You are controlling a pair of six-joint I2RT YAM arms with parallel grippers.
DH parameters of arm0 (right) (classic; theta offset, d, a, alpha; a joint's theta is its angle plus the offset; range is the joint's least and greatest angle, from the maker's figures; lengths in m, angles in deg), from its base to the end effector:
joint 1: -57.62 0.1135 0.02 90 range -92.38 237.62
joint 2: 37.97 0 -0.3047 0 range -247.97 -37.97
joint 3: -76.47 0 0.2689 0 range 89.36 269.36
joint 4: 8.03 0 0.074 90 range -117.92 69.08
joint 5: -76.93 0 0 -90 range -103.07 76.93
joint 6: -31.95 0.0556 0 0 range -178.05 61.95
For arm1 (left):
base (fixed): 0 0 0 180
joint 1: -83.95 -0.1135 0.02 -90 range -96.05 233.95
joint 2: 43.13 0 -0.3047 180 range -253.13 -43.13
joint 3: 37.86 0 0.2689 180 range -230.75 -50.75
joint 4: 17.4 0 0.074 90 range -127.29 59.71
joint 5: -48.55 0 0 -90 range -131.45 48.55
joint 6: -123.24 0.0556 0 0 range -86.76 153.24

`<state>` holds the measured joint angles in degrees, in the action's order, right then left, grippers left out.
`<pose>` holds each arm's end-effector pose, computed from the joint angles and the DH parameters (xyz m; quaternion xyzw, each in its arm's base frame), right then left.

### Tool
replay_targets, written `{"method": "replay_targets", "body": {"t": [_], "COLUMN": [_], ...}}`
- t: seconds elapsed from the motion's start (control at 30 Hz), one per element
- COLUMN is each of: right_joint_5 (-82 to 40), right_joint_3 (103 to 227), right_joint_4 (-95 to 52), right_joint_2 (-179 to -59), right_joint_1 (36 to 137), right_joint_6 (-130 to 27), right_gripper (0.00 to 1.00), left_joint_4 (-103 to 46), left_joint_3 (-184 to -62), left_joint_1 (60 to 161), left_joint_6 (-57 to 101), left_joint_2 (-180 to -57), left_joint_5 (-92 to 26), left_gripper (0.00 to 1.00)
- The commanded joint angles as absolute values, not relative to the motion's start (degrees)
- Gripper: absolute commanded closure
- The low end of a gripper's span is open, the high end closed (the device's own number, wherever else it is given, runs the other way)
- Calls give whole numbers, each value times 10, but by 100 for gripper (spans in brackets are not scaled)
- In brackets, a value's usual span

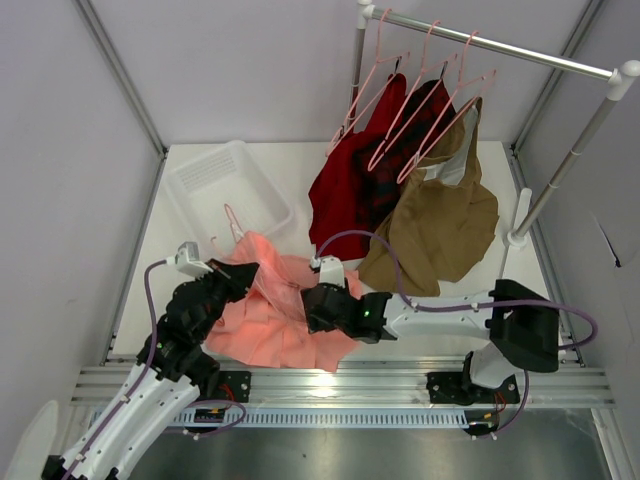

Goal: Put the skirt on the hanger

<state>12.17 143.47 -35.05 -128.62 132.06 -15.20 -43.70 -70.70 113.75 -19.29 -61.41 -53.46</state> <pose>0.1163 0.3294 0.2142 -0.1794 0.9042 0.1734 0.3466 0.1070 -0.0479 0.2506 -0.2167 0.7433 -0.3520 0.5259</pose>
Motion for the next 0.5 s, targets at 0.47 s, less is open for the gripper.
{"method": "replay_targets", "body": {"t": [0.47], "right_joint_5": [-17], "right_joint_3": [1437], "right_joint_4": [-253], "right_joint_2": [-1206], "right_joint_1": [1271], "right_joint_6": [-376], "right_gripper": [51], "left_joint_4": [-456], "left_joint_3": [-721], "left_joint_1": [1132], "left_joint_6": [-191], "left_joint_2": [-627], "left_joint_5": [-540], "left_gripper": [100]}}
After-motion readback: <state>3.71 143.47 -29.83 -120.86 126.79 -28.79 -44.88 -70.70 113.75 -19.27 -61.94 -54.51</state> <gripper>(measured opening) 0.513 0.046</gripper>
